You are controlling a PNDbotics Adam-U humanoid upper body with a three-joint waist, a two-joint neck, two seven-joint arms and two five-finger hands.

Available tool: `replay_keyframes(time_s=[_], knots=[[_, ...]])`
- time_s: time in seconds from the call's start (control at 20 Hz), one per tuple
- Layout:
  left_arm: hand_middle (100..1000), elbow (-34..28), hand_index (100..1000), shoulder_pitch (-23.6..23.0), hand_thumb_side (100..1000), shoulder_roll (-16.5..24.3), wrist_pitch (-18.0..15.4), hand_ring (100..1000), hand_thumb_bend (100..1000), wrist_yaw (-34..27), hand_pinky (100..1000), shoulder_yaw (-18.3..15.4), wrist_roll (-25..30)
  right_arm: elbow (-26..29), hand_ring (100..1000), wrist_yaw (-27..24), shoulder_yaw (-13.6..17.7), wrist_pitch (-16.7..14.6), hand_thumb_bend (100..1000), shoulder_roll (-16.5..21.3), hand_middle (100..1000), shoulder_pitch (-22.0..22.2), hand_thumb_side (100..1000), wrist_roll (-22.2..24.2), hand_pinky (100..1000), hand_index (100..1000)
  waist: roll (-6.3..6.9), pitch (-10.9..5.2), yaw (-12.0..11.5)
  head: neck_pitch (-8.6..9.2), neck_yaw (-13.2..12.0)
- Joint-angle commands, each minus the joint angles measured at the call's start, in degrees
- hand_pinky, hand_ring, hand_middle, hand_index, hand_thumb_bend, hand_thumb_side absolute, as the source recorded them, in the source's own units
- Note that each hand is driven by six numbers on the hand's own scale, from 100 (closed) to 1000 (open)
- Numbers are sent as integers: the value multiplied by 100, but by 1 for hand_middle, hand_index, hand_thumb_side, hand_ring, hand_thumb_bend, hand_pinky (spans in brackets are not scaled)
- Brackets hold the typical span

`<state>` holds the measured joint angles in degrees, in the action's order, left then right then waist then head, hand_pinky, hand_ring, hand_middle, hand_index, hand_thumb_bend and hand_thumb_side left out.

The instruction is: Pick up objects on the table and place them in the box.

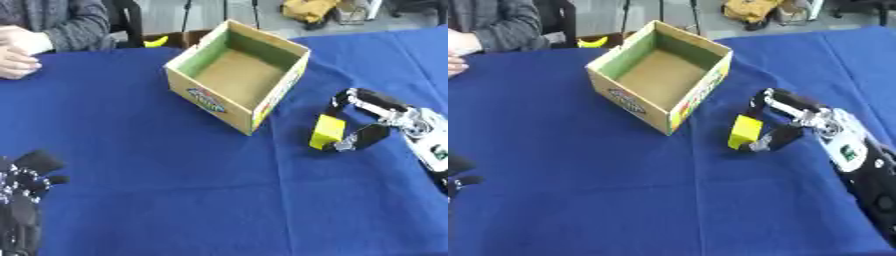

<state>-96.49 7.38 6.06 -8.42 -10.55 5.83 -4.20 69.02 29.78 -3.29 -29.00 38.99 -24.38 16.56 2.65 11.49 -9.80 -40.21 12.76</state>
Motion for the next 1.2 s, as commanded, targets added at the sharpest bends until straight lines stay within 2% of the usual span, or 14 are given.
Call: replay_keyframes(time_s=[0.05, 0.1, 0.2, 0.25, 0.3, 0.55, 0.8, 1.0, 1.2], knots=[[609, -71, 735, 26, 1000, 63, -4, 678, 184, -10, 586, 18, 20, 9, 699, 86, 11, -17, 534, 95, 361, -63, 444, -249, 647, 425, -20, -68, -6, 24, 7], [610, -72, 736, 27, 1000, 63, -5, 679, 184, -10, 587, 18, 21, 2, 684, 94, 8, -12, 447, 95, 335, -62, 339, -315, 636, 396, -21, -67, -8, 24, 7], [609, -71, 736, 28, 1000, 63, -6, 679, 184, -9, 587, 16, 20, -2, 663, 78, 17, 20, 174, 96, 291, -61, 205, -477, 619, 348, -23, -66, -11, 24, 7], [609, -71, 736, 28, 1000, 62, -7, 679, 184, -9, 587, 15, 20, 3, 648, 60, 26, 51, 100, 101, 260, -62, 136, -571, 607, 313, -26, -65, -10, 24, 6], [610, -70, 736, 28, 1000, 62, -7, 679, 184, -10, 587, 16, 20, 11, 642, 40, 28, 85, 100, 107, 247, -63, 100, -662, 603, 299, -28, -64, -10, 25, 7], [610, -69, 736, 33, 1000, 66, -11, 679, 184, -6, 587, 14, 20, 163, 624, -89, 27, 213, 100, 166, 208, -69, 100, -980, 587, 256, -43, -65, -10, 27, 2], [610, -67, 736, 31, 1000, 76, -11, 679, 184, 2, 588, 13, 20, 535, 622, -389, 25, 305, 100, 301, 202, -147, 102, -1087, 585, 249, -57, -79, -9, 29, 6], [610, -64, 736, 22, 1000, 93, -6, 679, 183, 10, 588, 19, 23, 814, 620, -720, -16, 391, 100, 491, 201, -370, 100, -1075, 585, 249, -69, -105, -17, 22, 23], [609, -60, 735, 8, 1000, 122, 4, 679, 183, 19, 588, 35, 38, 829, 614, -1024, -48, 436, 100, 689, 200, -774, 100, -1105, 583, 247, -92, -146, -87, 17, 60]])
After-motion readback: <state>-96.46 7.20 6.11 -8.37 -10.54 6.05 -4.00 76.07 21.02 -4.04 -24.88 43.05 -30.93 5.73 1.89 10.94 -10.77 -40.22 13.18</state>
